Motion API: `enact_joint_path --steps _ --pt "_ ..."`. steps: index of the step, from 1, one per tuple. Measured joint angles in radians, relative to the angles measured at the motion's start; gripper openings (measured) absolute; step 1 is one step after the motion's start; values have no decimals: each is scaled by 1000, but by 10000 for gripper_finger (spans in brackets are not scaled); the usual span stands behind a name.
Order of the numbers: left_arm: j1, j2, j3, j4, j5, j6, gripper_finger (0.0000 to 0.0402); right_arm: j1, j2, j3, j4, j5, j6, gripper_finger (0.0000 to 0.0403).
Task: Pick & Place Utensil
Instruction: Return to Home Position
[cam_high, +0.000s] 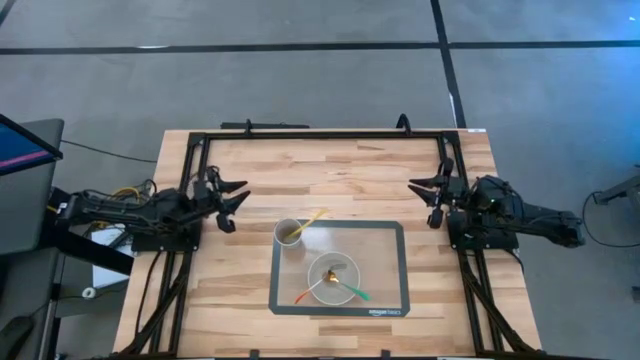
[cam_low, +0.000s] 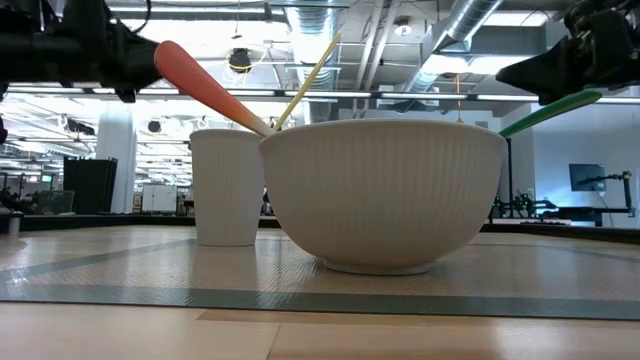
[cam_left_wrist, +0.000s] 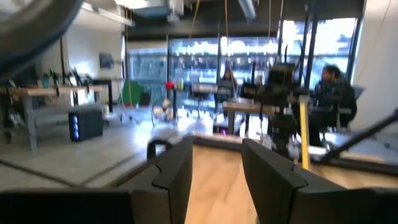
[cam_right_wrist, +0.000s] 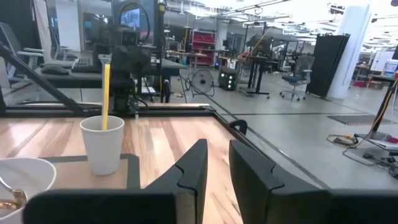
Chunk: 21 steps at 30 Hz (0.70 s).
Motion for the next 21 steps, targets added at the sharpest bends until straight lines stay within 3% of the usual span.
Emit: enact_joint_path --steps 9,16,21 --pt "0 -120 1 17 -19 42 140 0 0 -3 52 0 24 60" --pt "0 -125 1 13 -19 41 140 -9 0 -120 269 1 3 60" --pt "0 -125 1 13 -19 42 140 -39 -1 -148 261 2 21 60"
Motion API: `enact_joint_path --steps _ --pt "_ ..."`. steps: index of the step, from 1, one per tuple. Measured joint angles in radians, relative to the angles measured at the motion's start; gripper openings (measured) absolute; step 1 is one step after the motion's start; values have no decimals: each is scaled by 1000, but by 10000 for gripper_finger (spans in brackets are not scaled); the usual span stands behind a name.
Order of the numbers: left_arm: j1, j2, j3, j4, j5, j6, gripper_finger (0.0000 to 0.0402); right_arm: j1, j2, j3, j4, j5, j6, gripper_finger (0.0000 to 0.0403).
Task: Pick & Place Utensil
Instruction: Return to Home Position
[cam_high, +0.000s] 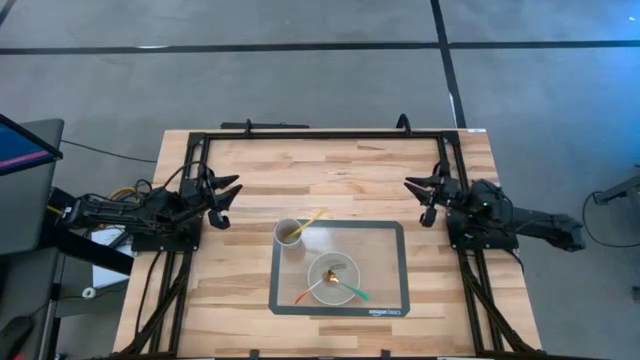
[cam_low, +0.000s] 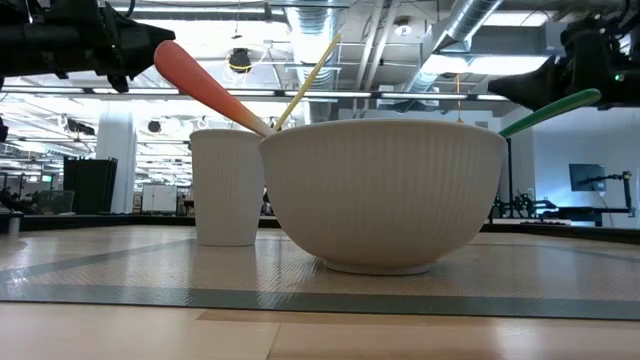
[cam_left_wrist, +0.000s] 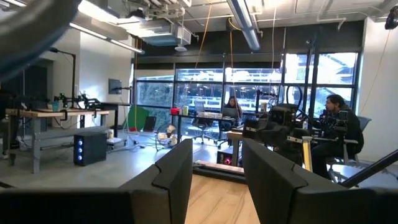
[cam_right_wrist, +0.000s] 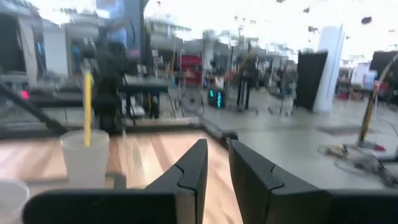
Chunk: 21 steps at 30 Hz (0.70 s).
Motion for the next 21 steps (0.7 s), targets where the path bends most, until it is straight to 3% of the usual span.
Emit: enact_joint_path --steps 9,15,21 --pt "0 0 0 -32 -2 -25 140 -13 0 -2 -30 -27 5 60" --pt "0 30 0 -76 138 -19 140 -13 0 -3 -8 -28 5 60" --pt "0 48 0 -103 132 -9 140 -10 0 -3 -8 -28 5 60"
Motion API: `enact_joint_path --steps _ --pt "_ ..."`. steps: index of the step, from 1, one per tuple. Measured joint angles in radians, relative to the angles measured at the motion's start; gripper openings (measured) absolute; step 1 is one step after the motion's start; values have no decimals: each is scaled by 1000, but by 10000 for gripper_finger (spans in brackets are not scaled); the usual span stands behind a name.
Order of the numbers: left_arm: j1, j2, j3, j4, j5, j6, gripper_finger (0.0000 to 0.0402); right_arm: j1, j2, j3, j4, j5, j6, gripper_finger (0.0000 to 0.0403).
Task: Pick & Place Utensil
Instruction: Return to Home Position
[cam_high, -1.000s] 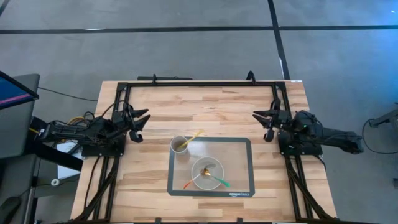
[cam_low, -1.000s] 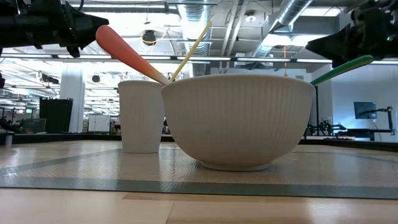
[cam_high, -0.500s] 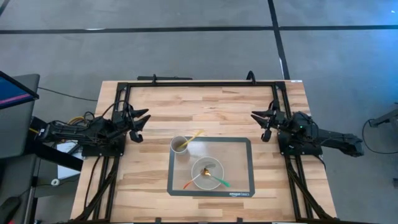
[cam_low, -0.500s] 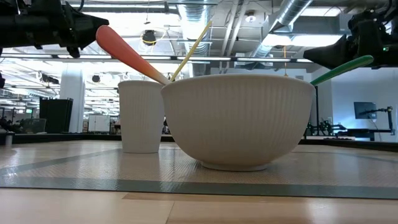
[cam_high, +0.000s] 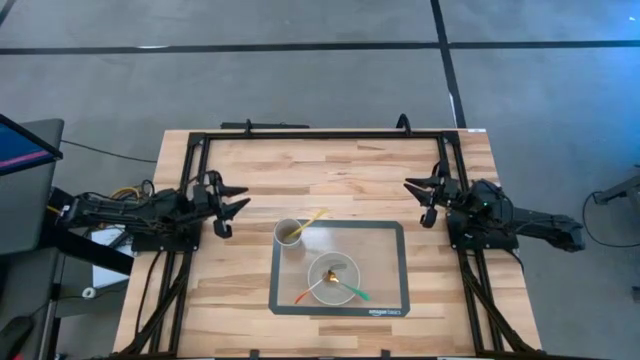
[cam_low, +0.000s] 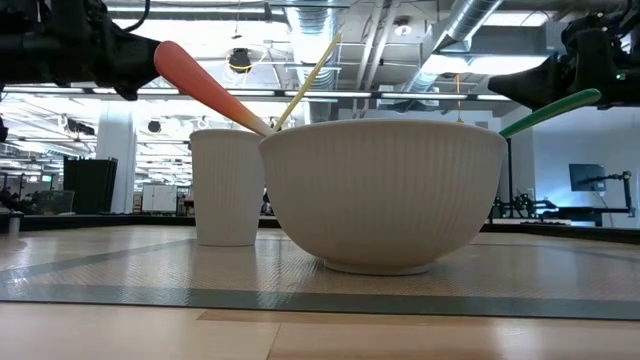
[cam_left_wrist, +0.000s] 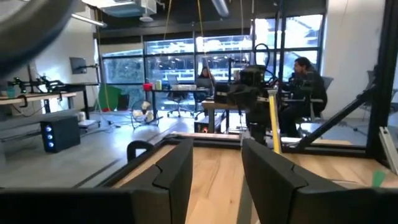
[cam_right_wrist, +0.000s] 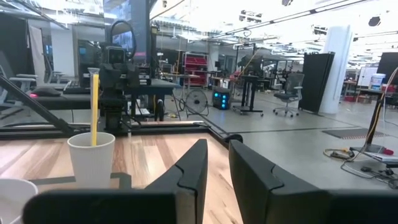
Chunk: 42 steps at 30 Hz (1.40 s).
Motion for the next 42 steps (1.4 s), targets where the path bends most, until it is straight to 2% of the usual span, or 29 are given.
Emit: enact_joint_path --steps 7,12,17,20,23,27,36,42 --pt "0 -27 0 0 -83 18 140 0 0 0 -17 0 0 60" --pt "0 -29 2 -20 -88 20 140 0 0 0 -47 0 0 60" --pt "0 -29 105 -242 -82 7 140 0 0 -1 -61 0 0 60" --pt "0 -46 146 -315 -27 2 140 0 0 -1 -61 0 0 60" --pt "0 -98 146 -368 17 1 140 0 0 -1 -60 0 7 60" --pt "0 -212 145 -440 8 1 140 0 0 -1 -60 0 17 60" --pt "-2 -217 134 -442 17 -4 140 -2 0 -1 -54 1 26 60" --pt "-2 -218 45 -380 17 -26 140 -2 0 -1 -50 1 26 60"
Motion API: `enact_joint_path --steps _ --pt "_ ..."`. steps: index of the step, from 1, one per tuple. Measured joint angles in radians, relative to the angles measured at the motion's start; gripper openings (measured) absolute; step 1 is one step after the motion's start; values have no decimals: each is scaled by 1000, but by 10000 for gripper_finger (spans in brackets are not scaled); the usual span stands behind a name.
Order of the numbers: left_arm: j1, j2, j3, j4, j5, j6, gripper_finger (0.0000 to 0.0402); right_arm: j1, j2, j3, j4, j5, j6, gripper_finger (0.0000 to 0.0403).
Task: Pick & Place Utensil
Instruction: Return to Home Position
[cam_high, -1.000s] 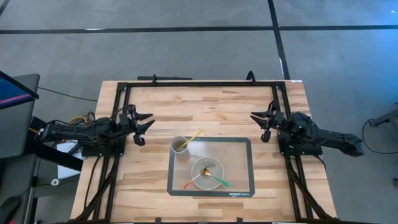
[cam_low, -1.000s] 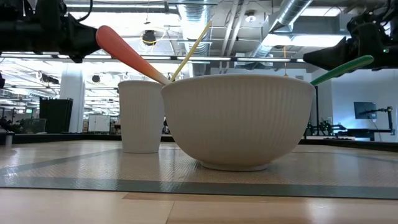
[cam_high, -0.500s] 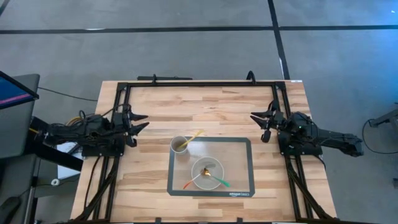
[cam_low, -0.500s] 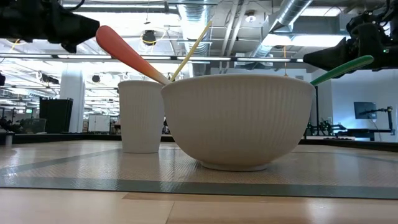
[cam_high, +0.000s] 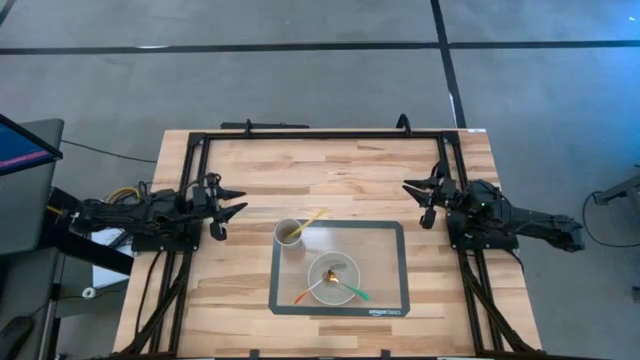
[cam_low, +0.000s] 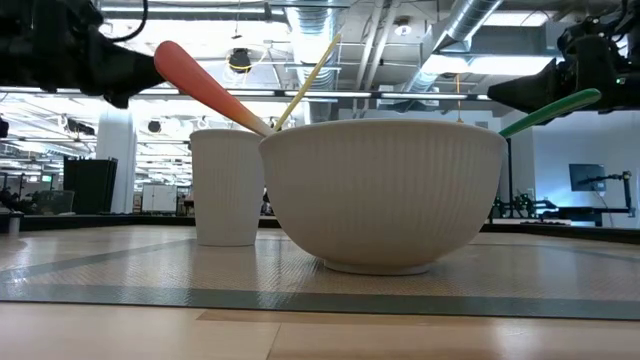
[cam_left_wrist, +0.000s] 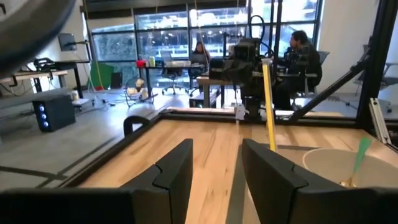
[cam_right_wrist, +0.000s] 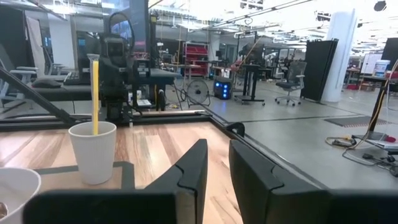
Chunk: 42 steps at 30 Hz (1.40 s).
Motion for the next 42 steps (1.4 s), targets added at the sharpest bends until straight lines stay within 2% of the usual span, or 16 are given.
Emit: enact_joint_path --steps 4,14,32,42 --pt "0 0 -40 72 0 -1 140 0 0 0 1 0 -8 60" --pt "0 4 -46 21 1 -25 140 0 0 0 6 1 -26 60" --pt "0 130 -46 26 1 -20 140 1 0 0 -10 2 1 60" --pt "0 160 -46 29 1 -19 140 1 0 0 -10 2 1 60"
